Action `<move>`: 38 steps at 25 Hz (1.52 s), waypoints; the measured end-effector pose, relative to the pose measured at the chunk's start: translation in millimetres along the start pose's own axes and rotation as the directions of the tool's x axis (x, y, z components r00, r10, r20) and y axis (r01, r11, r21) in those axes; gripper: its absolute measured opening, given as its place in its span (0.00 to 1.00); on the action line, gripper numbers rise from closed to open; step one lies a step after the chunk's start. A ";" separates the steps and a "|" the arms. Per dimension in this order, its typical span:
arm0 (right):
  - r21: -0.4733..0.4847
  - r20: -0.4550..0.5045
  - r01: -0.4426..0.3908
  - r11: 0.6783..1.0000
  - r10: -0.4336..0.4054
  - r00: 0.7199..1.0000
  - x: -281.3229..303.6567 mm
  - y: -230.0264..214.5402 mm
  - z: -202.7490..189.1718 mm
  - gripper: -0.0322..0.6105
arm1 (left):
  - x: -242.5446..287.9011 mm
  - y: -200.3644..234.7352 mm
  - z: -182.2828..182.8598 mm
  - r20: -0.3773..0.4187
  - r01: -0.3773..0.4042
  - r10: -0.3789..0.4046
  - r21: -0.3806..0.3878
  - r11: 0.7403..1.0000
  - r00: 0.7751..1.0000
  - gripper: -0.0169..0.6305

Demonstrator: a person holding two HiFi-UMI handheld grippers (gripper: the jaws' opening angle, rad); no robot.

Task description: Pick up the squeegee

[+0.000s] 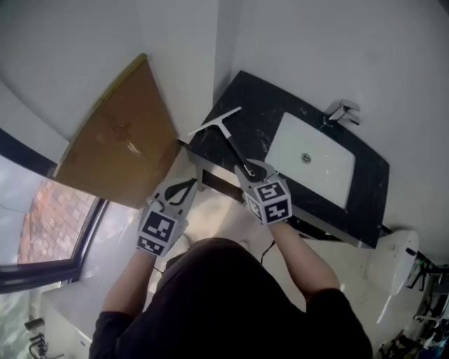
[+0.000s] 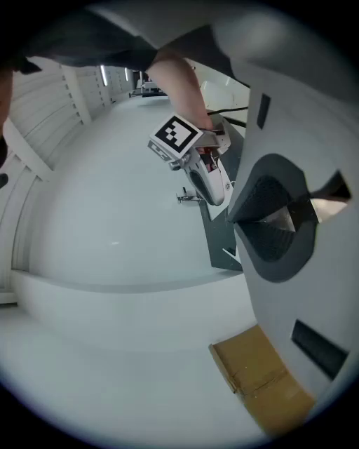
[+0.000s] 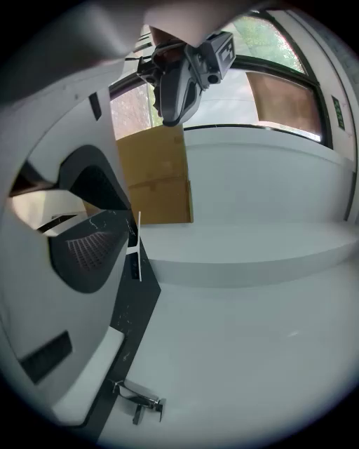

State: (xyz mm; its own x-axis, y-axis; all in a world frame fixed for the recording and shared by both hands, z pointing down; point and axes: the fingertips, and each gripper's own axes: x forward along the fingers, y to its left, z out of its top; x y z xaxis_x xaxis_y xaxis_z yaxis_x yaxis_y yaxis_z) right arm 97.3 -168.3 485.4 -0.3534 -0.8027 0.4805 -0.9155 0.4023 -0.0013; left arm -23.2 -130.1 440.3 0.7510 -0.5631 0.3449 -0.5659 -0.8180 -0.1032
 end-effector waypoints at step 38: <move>-0.005 -0.362 0.023 1.000 -0.023 0.932 175.8 -76.1 -76.2 0.33 | -30.2 53.9 -24.7 -0.095 -0.163 0.161 -0.015 0.986 0.982 0.03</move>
State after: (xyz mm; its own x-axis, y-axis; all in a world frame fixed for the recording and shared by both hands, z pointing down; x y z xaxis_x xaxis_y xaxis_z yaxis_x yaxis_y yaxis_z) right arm 119.5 -306.5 636.8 -0.2383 -0.5977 0.7655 -0.9226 0.3856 0.0139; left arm -84.8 -154.4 447.3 0.6145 -0.6737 0.4106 -0.6858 -0.7134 -0.1441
